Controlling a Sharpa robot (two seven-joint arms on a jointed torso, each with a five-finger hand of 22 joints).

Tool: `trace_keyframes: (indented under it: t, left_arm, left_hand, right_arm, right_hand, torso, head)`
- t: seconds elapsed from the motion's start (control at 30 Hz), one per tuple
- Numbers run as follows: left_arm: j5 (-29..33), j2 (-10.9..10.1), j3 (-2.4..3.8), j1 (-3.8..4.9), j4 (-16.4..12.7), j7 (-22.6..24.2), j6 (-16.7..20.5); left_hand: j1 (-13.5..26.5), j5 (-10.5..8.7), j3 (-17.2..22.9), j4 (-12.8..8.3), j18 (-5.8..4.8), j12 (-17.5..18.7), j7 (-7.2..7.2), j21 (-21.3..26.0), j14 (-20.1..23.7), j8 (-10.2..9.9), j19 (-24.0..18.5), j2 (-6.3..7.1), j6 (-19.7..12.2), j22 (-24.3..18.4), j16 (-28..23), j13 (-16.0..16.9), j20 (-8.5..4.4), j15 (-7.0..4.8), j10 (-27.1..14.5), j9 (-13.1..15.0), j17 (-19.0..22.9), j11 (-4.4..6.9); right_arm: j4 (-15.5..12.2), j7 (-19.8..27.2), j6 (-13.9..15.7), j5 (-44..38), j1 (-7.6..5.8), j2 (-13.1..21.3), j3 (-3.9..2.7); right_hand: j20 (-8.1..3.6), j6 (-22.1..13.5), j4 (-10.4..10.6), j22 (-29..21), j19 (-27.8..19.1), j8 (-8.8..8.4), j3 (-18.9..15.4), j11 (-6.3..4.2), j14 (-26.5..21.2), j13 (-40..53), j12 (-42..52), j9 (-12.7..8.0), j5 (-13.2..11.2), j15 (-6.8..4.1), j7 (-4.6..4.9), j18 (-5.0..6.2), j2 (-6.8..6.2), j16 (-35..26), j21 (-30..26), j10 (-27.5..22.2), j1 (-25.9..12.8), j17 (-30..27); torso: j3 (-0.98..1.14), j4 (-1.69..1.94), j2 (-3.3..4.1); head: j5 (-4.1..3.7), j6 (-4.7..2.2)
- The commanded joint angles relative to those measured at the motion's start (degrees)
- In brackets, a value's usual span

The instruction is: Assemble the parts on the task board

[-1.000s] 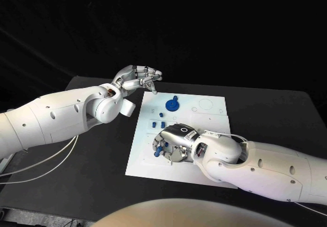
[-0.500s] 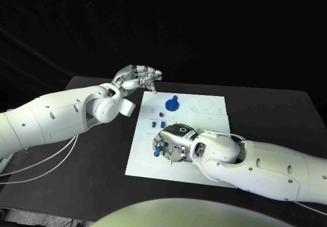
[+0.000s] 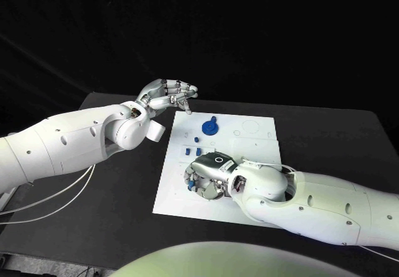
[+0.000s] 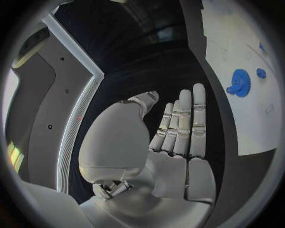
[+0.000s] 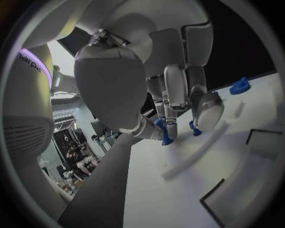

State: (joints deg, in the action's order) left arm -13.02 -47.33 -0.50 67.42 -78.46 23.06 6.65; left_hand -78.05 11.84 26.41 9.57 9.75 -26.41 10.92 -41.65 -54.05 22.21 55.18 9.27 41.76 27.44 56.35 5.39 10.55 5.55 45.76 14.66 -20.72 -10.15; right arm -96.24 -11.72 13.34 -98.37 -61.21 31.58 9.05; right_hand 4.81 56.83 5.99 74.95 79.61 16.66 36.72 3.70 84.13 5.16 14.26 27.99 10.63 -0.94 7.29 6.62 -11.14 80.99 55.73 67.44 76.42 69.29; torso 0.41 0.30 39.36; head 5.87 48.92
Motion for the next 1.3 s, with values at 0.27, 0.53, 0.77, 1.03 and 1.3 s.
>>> trace_keyframes:
  t: [0.27, 0.53, 0.77, 1.03, 1.3]
  left_arm:
    - [-0.13, 0.04, 0.03, 0.01, -0.11, 0.12, -1.54]
    - [-0.29, -0.11, 0.03, 0.01, -0.03, 0.0, -1.64]
    - [-0.33, -0.21, 0.03, 0.0, 0.03, -0.08, -1.75]
    - [-0.33, -0.29, 0.03, -0.01, 0.14, -0.1, -1.8]
    - [-0.24, -0.93, 0.01, -0.05, 0.12, -0.19, -1.56]
  left_hand:
    - [-0.08, 0.13, 0.25, 0.04, 0.74, -0.2, 3.02, 0.38, 0.18, 0.2, 0.38, -0.24, -0.46, -0.06, -0.06, -0.02, 0.06, 0.07, -0.47, -0.06, -0.06, 0.06]
    - [-0.1, 0.11, 0.23, 0.05, 0.73, -0.16, 3.06, 0.42, 0.22, 0.19, 0.38, -0.16, -0.7, -0.09, -0.06, -0.07, 0.07, 0.11, -0.85, -0.11, -0.08, 0.0]
    - [0.02, 0.04, 0.16, 0.16, 0.72, -0.16, 3.11, 0.45, 0.25, 0.23, 0.4, -0.14, -0.83, -0.11, -0.06, -0.09, 0.11, 0.16, -1.13, -0.13, -0.11, -0.05]
    - [0.06, 0.01, 0.13, 0.19, 0.71, -0.17, 3.12, 0.45, 0.26, 0.25, 0.4, -0.12, -0.86, -0.12, -0.05, -0.09, 0.12, 0.18, -1.19, -0.14, -0.12, -0.07]
    - [0.08, 0.0, 0.11, 0.21, 0.71, -0.18, 3.13, 0.46, 0.26, 0.26, 0.4, -0.11, -0.87, -0.12, -0.05, -0.09, 0.13, 0.19, -1.22, -0.14, -0.12, -0.07]
  right_arm:
    - [-0.09, -1.32, 0.13, -0.4, 0.35, 0.27, 0.29]
    - [-1.69, 0.14, 2.96, 2.15, 0.46, 1.46, 0.27]
    - [-3.98, 1.35, 6.22, 4.23, 0.35, 3.29, 0.13]
    - [-7.44, 3.75, 11.41, 12.2, -1.66, 8.39, -0.46]
    - [-9.07, 6.8, 11.2, 34.21, -6.31, 18.68, -0.79]
  right_hand:
    - [0.12, -4.38, -0.43, 2.59, 0.18, -3.72, -1.75, -0.16, 1.82, 1.98, 1.62, -0.63, -0.23, 0.04, 0.52, -0.56, -0.87, 0.05, 0.08, 0.78, -0.89, 0.25]
    - [-0.16, -12.06, -0.87, 2.8, 0.54, -8.94, -1.94, -0.62, 1.87, 3.57, 2.36, -3.33, -0.21, -0.33, 0.78, -0.6, -1.65, 0.14, 0.16, 0.36, -0.79, 0.41]
    - [-1.02, -35.52, -0.08, 2.97, 0.83, -14.15, -8.55, -1.76, 1.95, 4.74, 2.3, -14.27, 0.11, -1.25, -2.32, -0.63, -1.31, 0.19, -0.12, 0.08, 0.47, 0.6]
    - [-1.16, -32.96, 5.15, 2.98, 0.89, -12.52, -17.59, -1.76, 1.92, 5.42, 1.71, -13.49, 0.4, -1.36, -0.93, -0.6, 0.53, -0.06, -1.38, 1.27, 6.5, 0.24]
    - [0.48, -6.26, 7.56, 0.92, -0.85, -1.84, -16.07, 0.28, 1.01, 7.93, 4.51, -5.28, -0.1, 0.47, 1.69, 0.28, -1.52, -2.12, -7.6, 2.67, 4.89, -3.35]
  torso:
    - [0.04, -0.02, -0.01]
    - [0.09, -0.02, -0.02]
    - [0.03, -0.1, -0.06]
    - [-0.02, -0.01, -0.13]
    - [-0.26, -0.36, -0.55]
  head:
    - [0.0, 0.01]
    - [-0.03, -0.09]
    - [-0.25, -0.5]
    - [-0.9, -0.81]
    - [-3.08, -1.07]
